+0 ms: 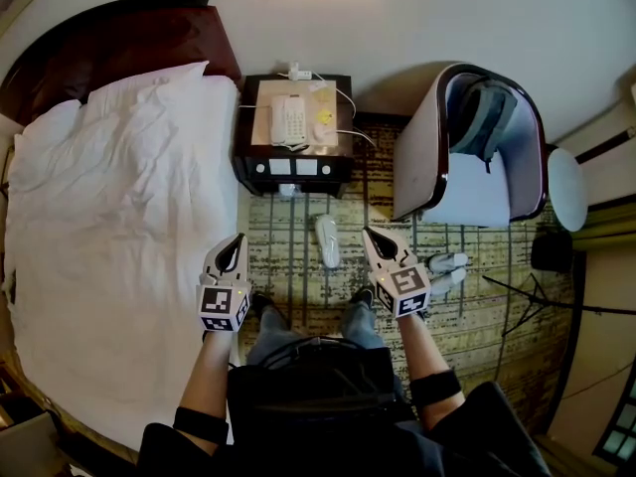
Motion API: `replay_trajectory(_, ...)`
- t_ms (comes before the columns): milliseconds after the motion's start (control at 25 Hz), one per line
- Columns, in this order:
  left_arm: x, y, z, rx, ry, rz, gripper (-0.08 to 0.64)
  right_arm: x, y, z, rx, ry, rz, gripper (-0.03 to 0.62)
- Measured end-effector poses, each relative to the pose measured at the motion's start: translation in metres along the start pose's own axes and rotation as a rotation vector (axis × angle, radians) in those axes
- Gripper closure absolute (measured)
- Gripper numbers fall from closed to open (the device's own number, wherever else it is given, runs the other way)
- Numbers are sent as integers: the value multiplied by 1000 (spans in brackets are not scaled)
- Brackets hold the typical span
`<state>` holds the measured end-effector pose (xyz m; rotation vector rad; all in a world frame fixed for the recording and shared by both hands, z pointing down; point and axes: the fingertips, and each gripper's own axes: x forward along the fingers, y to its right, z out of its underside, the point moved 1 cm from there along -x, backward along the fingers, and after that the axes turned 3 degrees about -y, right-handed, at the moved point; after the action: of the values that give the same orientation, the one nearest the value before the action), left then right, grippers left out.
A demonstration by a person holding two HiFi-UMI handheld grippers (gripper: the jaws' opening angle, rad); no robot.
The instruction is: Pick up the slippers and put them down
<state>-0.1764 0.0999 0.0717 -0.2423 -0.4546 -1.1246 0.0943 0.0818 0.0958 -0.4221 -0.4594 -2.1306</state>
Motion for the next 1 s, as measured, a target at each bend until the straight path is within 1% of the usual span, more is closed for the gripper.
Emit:
replay_trajectory(160, 0, 4, -1, 3, -2, -8, 557, -1, 0, 2, -2, 4, -20, 591)
replay_trajectory(320, -1, 12, -4, 4, -7, -14, 557, 2, -8, -3, -33, 8, -73, 591)
replay_trajectory(440, -1, 23, -2, 0, -12, -27, 557, -3, -9, -2, -52, 3, -99, 591)
replay_trajectory(560, 3, 39, -6, -21, -14, -24, 557, -7, -6, -1, -43, 13, -131, 591)
replay_trajectory(680, 10, 48, -11, -19, -4, 4, 557, -3, -3, 6, -26, 8, -143, 591)
replay_trajectory(760, 15, 50, -13, -9, -5, 46, 557, 6, -2, 9, -21, -2, -124, 591)
replay_trajectory(880, 19, 47, -12, 40, -16, 112, 557, 14, -9, 11, 20, 6, -82, 591)
replay_trajectory(920, 22, 44, -12, 51, -15, 126, 557, 18, -12, 12, 29, 10, -73, 591)
replay_trajectory(1000, 29, 38, -8, 42, -18, 139, 557, 27, -18, 18, 31, 4, -64, 591)
